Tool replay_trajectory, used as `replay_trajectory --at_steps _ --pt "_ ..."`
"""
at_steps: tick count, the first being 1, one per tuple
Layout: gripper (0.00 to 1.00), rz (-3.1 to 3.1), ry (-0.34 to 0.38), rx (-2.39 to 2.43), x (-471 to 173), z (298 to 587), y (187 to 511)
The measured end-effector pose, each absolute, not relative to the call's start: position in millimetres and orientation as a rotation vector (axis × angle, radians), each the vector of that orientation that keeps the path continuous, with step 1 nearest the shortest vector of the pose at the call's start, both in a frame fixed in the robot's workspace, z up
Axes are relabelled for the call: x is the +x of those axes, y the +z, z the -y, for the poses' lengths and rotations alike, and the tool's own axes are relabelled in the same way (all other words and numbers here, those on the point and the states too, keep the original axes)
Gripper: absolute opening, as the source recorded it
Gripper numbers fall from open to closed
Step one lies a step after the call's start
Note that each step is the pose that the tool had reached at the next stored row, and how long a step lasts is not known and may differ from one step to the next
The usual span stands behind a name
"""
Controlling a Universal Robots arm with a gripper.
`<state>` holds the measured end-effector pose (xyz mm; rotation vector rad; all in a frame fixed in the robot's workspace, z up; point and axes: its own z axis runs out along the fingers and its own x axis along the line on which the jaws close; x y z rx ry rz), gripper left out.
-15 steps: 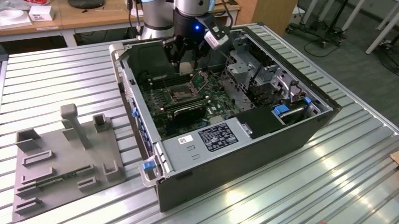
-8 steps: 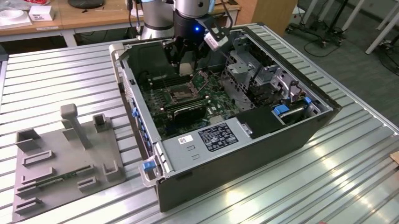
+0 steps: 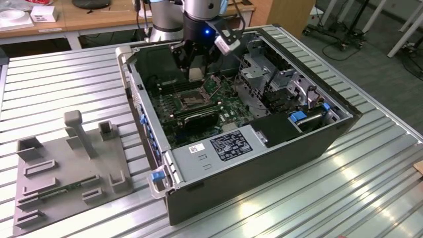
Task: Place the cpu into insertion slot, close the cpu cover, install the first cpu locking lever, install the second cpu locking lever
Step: 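Place the cpu into insertion slot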
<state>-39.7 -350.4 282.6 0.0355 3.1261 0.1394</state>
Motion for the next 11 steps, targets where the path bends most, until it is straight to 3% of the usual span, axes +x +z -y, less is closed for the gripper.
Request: replay_trajectory --at_steps 11 --pt "0.54 -3.126 0.139 0.035 -40.1 350.4 274.1"
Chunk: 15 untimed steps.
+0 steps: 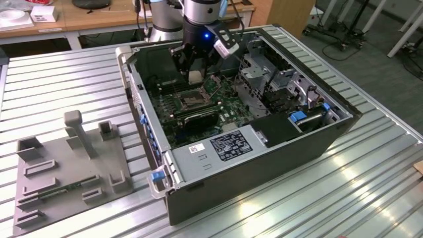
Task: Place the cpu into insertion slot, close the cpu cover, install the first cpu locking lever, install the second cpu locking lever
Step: 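Place the cpu into insertion slot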
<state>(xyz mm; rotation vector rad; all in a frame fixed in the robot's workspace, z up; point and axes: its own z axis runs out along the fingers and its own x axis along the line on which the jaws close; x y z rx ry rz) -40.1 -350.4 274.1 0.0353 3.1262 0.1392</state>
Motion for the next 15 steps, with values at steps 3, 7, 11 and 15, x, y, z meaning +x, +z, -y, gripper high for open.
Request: replay_trajectory --at_steps 3,7,11,15 --pt "0.54 -3.126 0.140 0.035 -40.1 350.4 273.7" --pt "0.54 -3.126 0.140 0.035 -40.1 350.4 271.1" --pt "0.54 -3.126 0.139 0.035 -40.1 350.4 267.4" --pt "0.54 -3.126 0.139 0.035 -40.1 350.4 263.8"
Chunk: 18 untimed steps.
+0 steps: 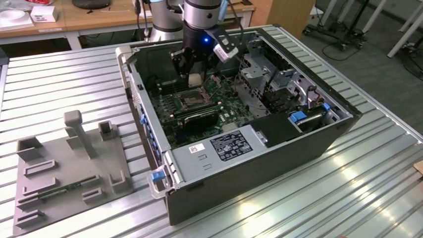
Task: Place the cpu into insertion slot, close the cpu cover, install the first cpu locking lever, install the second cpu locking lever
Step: 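Place the cpu into insertion slot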
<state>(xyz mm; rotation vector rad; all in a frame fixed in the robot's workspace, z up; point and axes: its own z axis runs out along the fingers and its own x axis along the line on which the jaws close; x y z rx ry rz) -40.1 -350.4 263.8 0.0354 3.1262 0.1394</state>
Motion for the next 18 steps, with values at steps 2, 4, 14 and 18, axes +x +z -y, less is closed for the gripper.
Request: replay_trajectory --at_steps 2,4,14,18 --pt "0.54 -3.126 0.140 0.035 -40.1 350.4 261.9" --pt "0.54 -3.126 0.139 0.035 -40.1 350.5 261.6" --pt "0.54 -3.127 0.111 0.035 -40.1 350.5 260.0" --pt "0.54 -3.127 0.101 0.035 -40.1 350.5 255.7"
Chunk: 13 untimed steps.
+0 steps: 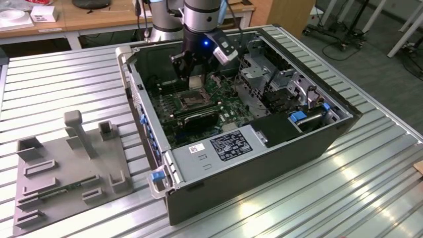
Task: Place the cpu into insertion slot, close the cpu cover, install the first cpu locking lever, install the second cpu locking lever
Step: 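Place the cpu into insertion slot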
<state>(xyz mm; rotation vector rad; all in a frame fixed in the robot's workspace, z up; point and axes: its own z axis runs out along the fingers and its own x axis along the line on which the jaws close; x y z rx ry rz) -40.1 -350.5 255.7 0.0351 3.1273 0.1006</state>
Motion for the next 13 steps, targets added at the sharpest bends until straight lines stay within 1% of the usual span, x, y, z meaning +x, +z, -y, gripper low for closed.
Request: replay_trajectory --at_steps 7,13 --pt "0.54 -3.128 0.083 0.035 -40.1 350.5 248.4" --pt "0.54 -3.128 0.082 0.033 -41.9 350.5 242.2"
